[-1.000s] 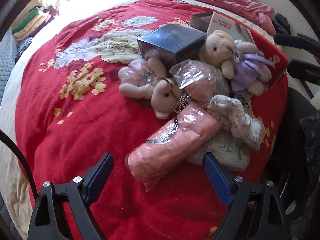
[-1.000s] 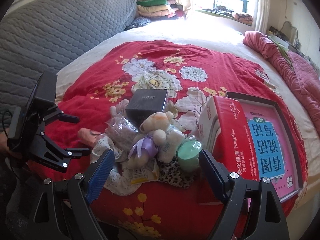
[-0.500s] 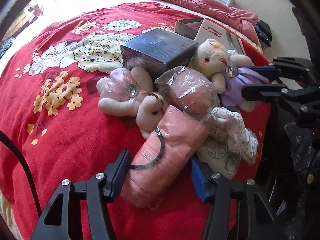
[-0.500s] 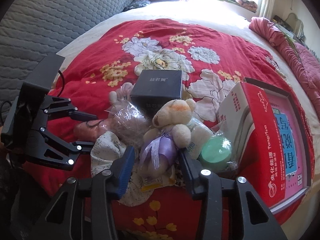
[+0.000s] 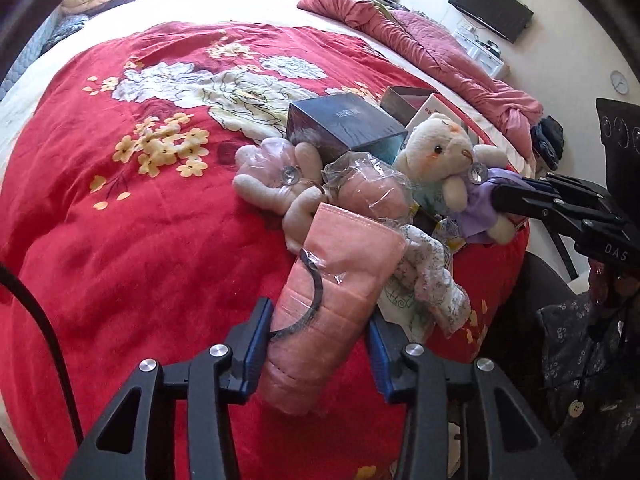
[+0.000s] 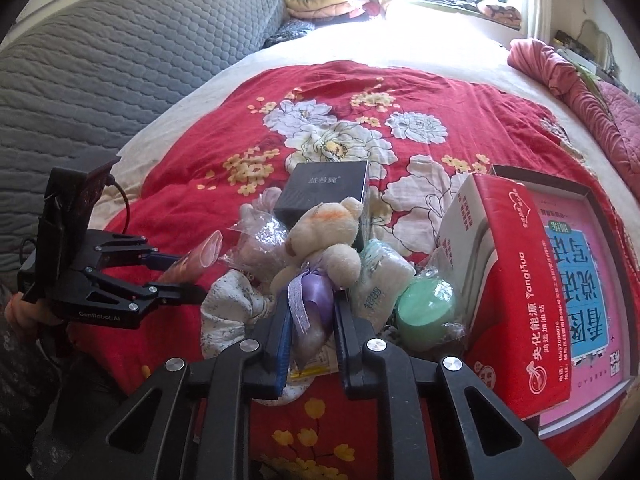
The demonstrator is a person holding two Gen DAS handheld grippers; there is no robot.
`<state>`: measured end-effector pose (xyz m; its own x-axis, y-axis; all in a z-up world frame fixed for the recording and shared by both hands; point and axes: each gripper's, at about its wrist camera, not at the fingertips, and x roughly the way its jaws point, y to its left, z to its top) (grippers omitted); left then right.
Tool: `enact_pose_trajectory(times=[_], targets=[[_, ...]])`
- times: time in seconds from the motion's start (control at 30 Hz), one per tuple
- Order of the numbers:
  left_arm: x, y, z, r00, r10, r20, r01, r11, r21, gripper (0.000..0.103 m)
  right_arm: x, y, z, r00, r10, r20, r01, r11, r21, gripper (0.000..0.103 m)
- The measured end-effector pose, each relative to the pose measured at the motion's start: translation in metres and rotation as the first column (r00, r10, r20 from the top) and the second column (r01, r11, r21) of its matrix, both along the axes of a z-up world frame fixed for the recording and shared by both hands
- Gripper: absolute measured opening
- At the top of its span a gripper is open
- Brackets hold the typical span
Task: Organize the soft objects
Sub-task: 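Close the left gripper on the pink towel roll while the right grasps the teddy bear, then carry the pink towel roll and teddy bear over the pink book tray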
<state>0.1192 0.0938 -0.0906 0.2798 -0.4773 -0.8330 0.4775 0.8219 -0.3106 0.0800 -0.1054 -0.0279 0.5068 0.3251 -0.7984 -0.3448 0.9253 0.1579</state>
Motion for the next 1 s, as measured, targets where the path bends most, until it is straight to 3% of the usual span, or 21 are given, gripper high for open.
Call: enact_pose_trajectory(times=[0.07,0.2,0.33,0.43,0.5,1.0], targets=[[-0.008,-0.001,0.009,0.999,0.044,0.016,-0.045,0.999,0.029,0.044,-0.002,-0.003,0.005,1.0,-0.006,0.015,0.006,1.0,0.01,0.019],[-0.021,-0.008,0.028,0.995,0.101,0.017,-0.1,0.995,-0.009,0.044,-0.008,-0.01,0.015,0.999,-0.014,0.047,0.013,1.0,0.023,0.019],[-0.034,-0.025,0.051,0.989,0.137,0.058,-0.138,0.99,0.019,0.043,-0.015,-0.017,0.028,0.995,-0.017,0.094,0.014,0.999,0.035,0.019],[-0.039,-0.037,0.064,0.982,0.184,0.05,-0.184,0.983,-0.002,0.043,-0.021,-0.023,0.037,0.993,-0.016,0.117,0.01,0.999,0.051,0.019],[-0.04,-0.046,0.071,0.975,0.215,0.052,-0.217,0.976,0.022,0.043,-0.026,-0.026,0.043,0.991,-0.015,0.135,0.009,0.999,0.048,0.019],[-0.052,-0.111,0.13,0.944,0.284,0.169,-0.293,0.956,0.031,0.042,-0.054,-0.074,0.091,0.962,-0.082,0.26,0.061,0.994,0.09,0.019]])
